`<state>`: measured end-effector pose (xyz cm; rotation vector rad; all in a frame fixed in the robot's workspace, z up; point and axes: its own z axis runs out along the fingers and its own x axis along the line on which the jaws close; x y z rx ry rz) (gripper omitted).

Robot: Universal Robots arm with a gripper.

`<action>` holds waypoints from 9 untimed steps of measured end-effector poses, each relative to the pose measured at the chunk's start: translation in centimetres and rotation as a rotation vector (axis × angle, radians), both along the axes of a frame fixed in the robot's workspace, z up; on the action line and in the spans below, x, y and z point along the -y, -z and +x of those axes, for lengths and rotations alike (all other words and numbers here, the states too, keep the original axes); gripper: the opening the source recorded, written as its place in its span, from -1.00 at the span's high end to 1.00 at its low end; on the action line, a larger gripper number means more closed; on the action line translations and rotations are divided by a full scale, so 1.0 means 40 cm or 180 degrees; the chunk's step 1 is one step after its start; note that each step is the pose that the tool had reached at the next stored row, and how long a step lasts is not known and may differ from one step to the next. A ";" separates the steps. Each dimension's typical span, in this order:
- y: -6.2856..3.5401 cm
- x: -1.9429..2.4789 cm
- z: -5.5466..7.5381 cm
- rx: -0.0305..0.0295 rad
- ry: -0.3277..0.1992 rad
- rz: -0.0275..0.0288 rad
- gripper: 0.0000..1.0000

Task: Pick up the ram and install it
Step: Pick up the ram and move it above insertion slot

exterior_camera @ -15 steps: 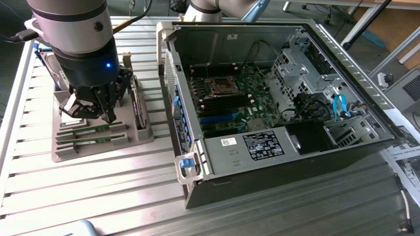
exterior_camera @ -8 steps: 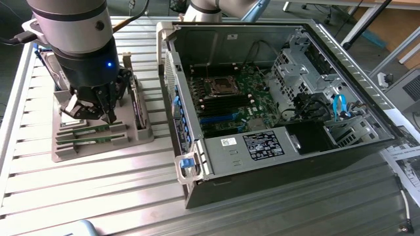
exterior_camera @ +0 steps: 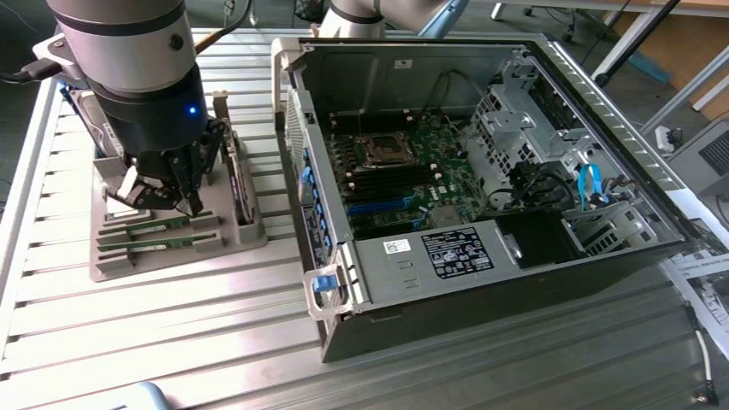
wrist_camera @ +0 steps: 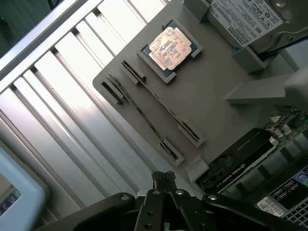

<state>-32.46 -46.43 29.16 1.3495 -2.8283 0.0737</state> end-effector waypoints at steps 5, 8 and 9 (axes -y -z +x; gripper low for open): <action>0.000 0.000 0.000 0.0000 -0.0121 -0.0023 0.79; 0.000 0.000 0.000 0.0000 -0.0196 -0.0037 0.79; 0.000 0.000 0.000 0.0000 -0.0219 -0.0041 0.79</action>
